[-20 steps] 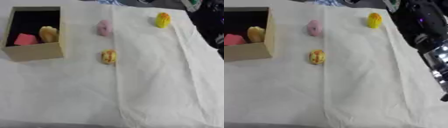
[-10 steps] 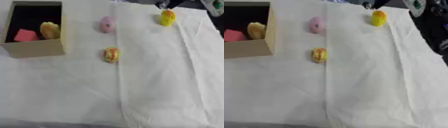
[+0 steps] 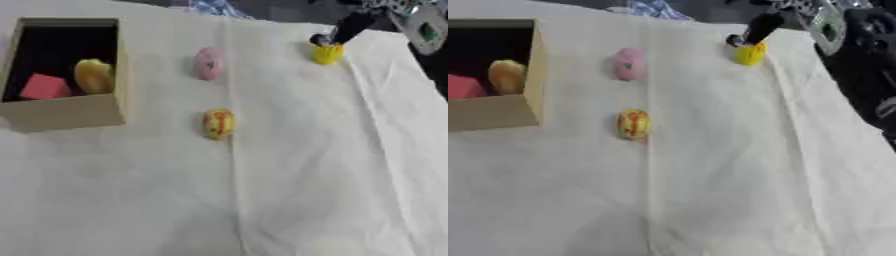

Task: Pick up objects on the table and place them in the box.

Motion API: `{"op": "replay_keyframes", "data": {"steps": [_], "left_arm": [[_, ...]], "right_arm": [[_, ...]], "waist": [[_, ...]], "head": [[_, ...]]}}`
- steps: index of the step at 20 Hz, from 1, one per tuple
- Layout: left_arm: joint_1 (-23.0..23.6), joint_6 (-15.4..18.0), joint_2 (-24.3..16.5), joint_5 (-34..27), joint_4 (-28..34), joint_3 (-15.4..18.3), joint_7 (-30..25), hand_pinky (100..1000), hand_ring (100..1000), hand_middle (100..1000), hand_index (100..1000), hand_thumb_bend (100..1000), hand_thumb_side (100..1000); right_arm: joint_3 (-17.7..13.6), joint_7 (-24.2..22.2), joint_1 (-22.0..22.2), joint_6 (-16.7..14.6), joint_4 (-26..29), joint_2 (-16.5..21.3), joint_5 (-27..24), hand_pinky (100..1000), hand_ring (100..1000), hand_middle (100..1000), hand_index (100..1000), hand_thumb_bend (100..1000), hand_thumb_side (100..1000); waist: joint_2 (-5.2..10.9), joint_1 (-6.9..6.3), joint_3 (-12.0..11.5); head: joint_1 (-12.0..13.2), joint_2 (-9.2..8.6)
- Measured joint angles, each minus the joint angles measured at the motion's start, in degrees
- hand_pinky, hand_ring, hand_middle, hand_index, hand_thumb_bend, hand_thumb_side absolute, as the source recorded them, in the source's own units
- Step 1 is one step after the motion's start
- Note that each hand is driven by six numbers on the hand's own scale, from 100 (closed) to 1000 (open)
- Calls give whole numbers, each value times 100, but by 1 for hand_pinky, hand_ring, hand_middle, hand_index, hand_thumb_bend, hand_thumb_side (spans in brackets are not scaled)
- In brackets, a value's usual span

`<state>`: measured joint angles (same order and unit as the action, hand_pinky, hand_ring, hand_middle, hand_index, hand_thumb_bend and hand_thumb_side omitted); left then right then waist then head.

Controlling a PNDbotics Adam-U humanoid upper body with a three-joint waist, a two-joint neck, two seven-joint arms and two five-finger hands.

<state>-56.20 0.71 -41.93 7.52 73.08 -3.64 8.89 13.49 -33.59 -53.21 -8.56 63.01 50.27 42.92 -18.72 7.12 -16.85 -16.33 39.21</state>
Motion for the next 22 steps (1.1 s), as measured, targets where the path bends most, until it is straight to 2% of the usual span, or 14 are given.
{"op": "replay_keyframes", "data": {"steps": [7,13,22], "left_arm": [[15,1,-1,0,0,0,-1,821,778,766,910,677,810],[18,1,-39,0,1,2,-1,821,778,767,910,675,810],[22,14,-44,-11,10,30,14,821,778,768,910,674,811]], "right_arm": [[-134,-56,131,64,-158,63,37,946,997,923,950,395,415],[-274,73,133,148,-294,79,108,943,993,919,949,375,402],[-483,329,107,351,-595,86,400,940,990,919,947,400,401]], "waist": [[-47,-32,-17],[-150,-33,-29],[-341,-75,-46]], "head": [[1,-49],[4,-72],[2,-157]]}}
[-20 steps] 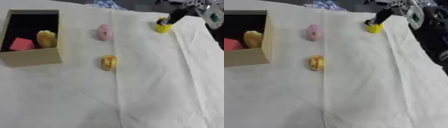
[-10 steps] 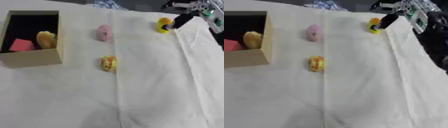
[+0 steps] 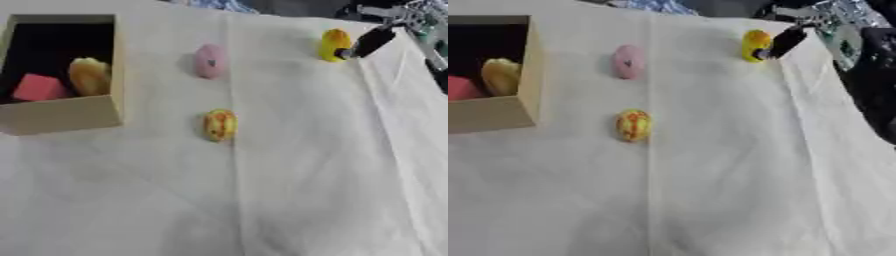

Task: Pick up objects on the table and place them in the box.

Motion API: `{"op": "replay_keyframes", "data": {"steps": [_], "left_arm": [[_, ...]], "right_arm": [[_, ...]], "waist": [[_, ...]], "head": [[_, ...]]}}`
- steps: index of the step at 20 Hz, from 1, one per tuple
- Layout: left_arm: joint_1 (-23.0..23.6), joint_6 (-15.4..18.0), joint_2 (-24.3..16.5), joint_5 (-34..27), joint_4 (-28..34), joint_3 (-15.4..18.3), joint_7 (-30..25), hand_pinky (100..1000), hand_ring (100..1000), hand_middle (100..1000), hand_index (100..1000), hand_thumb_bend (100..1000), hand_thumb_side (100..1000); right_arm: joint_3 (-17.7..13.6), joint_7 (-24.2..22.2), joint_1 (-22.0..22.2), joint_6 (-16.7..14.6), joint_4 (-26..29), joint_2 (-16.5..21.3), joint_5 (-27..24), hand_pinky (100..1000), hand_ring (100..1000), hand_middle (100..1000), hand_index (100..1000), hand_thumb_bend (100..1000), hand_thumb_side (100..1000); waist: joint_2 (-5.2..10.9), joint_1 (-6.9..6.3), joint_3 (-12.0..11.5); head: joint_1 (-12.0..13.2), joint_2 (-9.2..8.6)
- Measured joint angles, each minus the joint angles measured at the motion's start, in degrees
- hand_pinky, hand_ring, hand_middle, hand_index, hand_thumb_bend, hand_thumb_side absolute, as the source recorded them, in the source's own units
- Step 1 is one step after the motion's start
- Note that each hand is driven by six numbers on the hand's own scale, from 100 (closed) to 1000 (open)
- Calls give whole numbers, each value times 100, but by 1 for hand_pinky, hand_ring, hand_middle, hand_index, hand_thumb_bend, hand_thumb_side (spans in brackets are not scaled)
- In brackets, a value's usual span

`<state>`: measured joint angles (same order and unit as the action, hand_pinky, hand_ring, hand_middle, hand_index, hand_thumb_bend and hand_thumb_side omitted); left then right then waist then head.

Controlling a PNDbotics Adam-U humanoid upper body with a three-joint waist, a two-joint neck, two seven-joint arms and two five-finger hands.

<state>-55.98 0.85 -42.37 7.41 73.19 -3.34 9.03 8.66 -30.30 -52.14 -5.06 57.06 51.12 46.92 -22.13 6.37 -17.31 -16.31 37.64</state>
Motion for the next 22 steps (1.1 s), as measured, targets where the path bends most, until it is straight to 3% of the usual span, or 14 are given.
{"op": "replay_keyframes", "data": {"steps": [8,17,22], "left_arm": [[3,11,-3,-13,55,7,12,822,779,769,910,671,812],[4,9,-5,-20,65,9,16,822,780,770,910,667,812],[-4,10,-5,-20,66,9,15,823,780,770,909,665,813]], "right_arm": [[-158,159,-26,103,-271,0,238,935,983,912,943,396,388],[-218,463,-69,160,-332,-42,186,922,951,864,937,294,341],[-251,720,-105,344,-341,-47,144,919,949,854,928,259,295]], "waist": [[-163,-27,-11],[-235,-30,-52],[-283,-28,-85]], "head": [[-86,-135],[-152,-192],[-187,-242]]}}
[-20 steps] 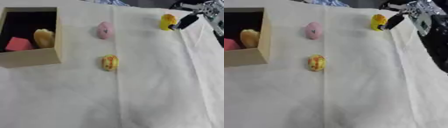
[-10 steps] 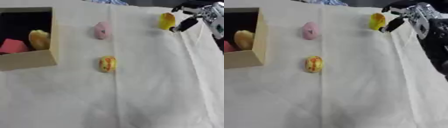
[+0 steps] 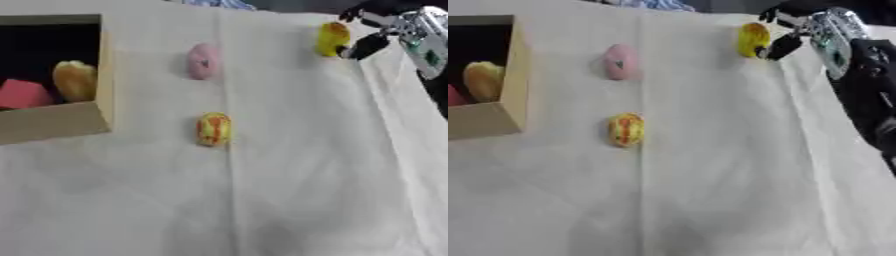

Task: Pick up objects on the table and place them in the box.

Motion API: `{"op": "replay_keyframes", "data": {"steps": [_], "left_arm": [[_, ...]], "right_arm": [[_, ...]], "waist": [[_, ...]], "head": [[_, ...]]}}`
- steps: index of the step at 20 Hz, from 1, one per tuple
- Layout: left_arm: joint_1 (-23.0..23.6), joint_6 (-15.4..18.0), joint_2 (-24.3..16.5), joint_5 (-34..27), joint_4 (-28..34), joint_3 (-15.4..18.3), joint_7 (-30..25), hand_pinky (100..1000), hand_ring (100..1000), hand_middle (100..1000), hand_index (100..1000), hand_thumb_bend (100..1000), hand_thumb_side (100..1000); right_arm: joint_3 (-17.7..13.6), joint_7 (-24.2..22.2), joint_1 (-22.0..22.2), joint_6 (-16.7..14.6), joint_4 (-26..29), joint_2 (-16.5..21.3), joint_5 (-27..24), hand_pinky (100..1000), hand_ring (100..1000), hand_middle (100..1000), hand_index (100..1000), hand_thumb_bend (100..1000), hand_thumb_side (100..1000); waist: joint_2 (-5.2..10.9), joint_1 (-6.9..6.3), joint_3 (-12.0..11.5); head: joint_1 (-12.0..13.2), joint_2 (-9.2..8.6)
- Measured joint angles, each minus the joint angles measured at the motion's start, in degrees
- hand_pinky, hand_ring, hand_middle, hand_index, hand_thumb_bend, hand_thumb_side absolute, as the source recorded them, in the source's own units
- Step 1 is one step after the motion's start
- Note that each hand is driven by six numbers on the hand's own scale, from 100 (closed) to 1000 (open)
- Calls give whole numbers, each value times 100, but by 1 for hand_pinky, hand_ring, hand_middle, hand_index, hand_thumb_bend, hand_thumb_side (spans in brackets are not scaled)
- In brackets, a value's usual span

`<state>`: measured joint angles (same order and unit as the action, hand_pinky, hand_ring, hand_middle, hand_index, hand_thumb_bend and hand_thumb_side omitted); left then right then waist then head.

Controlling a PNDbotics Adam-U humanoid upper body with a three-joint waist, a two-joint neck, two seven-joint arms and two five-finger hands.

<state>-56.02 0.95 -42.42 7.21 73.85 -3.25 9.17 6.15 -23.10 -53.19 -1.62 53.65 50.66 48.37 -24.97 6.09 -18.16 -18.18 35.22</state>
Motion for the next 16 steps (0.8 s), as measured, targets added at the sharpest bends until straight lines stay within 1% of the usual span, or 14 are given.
{"op": "replay_keyframes", "data": {"steps": [1,4,5,7,8,10,12,16], "left_arm": [[-6,1,0,0,1,0,-1,823,780,770,909,665,813],[-35,2,0,0,7,0,-2,823,780,771,909,664,814],[-46,2,0,0,16,0,-2,823,781,771,909,664,814],[-47,2,0,0,34,-1,-3,823,780,771,909,663,814],[-47,2,0,0,35,-1,-3,823,780,771,909,662,814],[-47,2,0,0,35,-1,-4,823,780,771,909,662,814],[-47,1,0,0,35,-1,-4,823,780,771,909,661,814],[-47,1,0,0,35,-1,-4,822,780,771,909,660,813]], "right_arm": [[-13,39,-3,39,-24,-1,21,918,948,848,925,243,277],[-16,108,-14,107,-89,-25,96,914,945,823,900,259,242],[-17,117,-26,114,-104,-41,122,910,934,782,858,256,213],[-19,140,-41,114,-124,-55,159,904,908,729,819,257,166],[-20,151,-57,105,-131,-55,164,897,884,690,794,261,104],[-20,174,-71,64,-132,-61,164,888,862,646,764,266,100],[-20,204,-71,3,-131,-74,153,870,825,588,713,253,100],[-20,413,-70,-45,-129,-100,136,858,785,546,673,213,100]], "waist": [[-12,1,-17],[-57,4,-51],[-68,4,-56],[-75,5,-60],[-82,5,-60],[-87,6,-60],[-87,7,-60],[-87,7,-66]], "head": [[-9,-15],[-21,-75],[-31,-87],[-51,-100],[-59,-100],[-65,-100],[-67,-101],[-67,-100]]}}
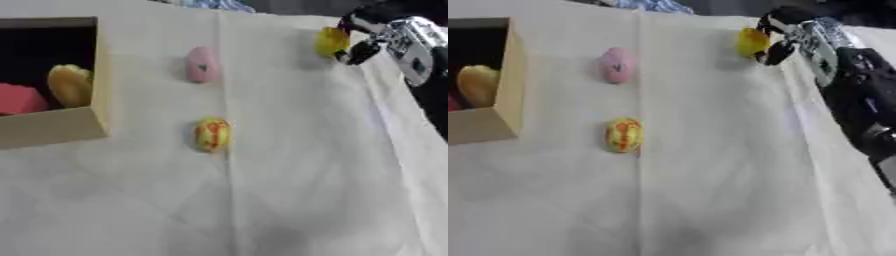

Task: Pick up objects on the table and place them in the box.

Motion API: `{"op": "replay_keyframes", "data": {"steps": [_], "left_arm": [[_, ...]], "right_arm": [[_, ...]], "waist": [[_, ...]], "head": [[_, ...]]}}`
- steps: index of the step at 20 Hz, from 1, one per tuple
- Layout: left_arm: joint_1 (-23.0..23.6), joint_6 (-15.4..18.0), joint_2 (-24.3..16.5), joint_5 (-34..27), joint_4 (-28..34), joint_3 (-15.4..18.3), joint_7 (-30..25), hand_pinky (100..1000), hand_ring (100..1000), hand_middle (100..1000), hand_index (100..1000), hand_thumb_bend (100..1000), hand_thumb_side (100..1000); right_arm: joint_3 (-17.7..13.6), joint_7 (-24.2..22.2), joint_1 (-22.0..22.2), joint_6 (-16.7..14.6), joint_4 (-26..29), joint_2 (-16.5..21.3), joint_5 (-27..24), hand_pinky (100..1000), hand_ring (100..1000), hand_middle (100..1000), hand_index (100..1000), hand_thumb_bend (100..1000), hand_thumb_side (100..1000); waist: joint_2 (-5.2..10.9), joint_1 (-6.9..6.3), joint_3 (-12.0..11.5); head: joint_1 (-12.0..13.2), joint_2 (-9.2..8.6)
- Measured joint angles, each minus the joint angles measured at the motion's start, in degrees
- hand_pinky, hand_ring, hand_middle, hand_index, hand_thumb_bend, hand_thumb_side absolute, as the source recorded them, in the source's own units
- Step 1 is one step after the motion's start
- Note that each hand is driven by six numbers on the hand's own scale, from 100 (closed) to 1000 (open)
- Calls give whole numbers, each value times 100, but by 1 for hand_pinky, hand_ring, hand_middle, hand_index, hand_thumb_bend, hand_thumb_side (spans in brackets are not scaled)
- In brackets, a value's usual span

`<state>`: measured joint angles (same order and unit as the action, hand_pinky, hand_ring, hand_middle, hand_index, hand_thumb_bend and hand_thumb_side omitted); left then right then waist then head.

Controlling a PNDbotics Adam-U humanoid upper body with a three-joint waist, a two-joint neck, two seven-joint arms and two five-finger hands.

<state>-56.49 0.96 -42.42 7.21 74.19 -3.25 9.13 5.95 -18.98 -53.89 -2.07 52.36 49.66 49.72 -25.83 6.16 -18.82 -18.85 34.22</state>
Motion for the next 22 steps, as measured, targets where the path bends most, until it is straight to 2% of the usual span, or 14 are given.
{"op": "replay_keyframes", "data": {"steps": [5,11,17,22], "left_arm": [[8,-1,0,0,0,0,1,822,780,771,908,660,812],[62,-2,-2,8,0,0,2,822,781,771,908,660,810],[136,0,-50,8,1,-1,0,822,781,772,908,660,808],[161,2,-51,8,26,-2,-19,823,783,773,908,659,810]], "right_arm": [[-1,346,-2,98,38,-3,-3,850,757,525,655,171,100],[-2,534,-110,160,513,2,-187,849,742,514,652,140,100],[331,256,-553,2,1298,-118,-387,848,741,516,655,139,100],[786,-150,-1112,-277,1462,-717,-395,847,743,525,667,120,100]], "waist": [[16,2,18],[210,37,85],[520,78,55],[693,78,-112]], "head": [[4,23],[32,136],[55,302],[23,412]]}}
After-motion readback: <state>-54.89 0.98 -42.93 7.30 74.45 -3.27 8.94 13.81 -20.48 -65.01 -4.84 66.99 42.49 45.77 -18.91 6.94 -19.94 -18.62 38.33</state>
